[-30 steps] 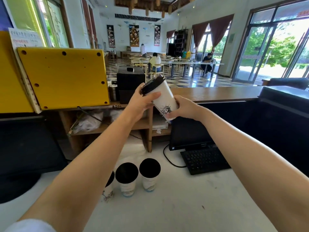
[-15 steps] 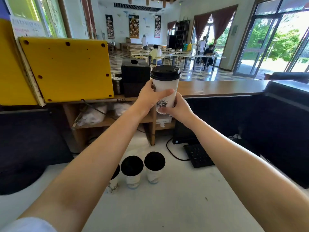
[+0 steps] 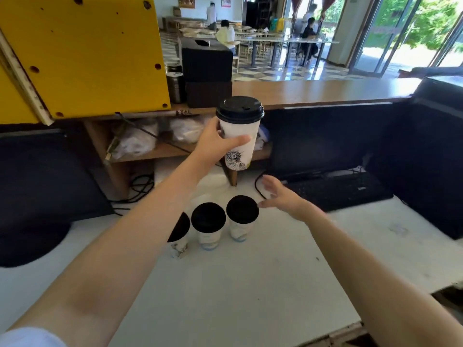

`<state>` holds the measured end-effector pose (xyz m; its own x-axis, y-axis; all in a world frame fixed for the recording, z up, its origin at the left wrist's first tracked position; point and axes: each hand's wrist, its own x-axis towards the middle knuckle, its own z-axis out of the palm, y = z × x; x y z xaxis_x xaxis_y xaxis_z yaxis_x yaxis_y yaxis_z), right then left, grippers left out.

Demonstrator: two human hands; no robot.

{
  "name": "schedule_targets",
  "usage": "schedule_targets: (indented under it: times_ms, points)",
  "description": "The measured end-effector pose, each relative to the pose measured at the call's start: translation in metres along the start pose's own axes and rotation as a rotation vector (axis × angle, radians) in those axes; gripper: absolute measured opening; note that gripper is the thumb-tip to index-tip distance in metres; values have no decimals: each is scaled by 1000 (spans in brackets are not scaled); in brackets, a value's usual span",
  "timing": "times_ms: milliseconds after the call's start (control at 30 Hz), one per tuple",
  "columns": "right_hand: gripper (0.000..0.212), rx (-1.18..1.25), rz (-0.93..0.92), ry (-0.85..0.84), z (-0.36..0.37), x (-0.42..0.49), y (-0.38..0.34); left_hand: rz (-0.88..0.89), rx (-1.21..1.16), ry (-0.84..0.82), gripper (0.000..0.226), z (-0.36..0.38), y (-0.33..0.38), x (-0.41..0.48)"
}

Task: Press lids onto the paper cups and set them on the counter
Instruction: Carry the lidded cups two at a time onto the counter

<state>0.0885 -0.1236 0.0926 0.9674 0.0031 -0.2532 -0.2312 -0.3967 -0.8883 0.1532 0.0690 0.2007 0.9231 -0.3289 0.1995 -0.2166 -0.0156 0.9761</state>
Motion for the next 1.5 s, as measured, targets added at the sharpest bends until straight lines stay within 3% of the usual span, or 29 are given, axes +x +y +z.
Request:
schedule_targets:
  times_ms: [167,533,800,1067,1300,1500]
  points:
    - [102,24,119,-58,36,6,65,-37,-8,30,61,-11,-23,2]
    - [87,279,-4,47,81,39,100,-115,-8,129,57,-13,-74,11]
    - [83,328,-54,72,65,40,102,-146,7,135,63,-4,-83,23]
    - [78,304,-86,73,-30,37,45,-77,20,65,57,8,-32,40]
    - [65,224,-297,153,-128,38,-54,-3,-66,64,54,27,39,75]
    - [64,189,-464,174,-188,50,-130,93,68,137,56,48,87,106]
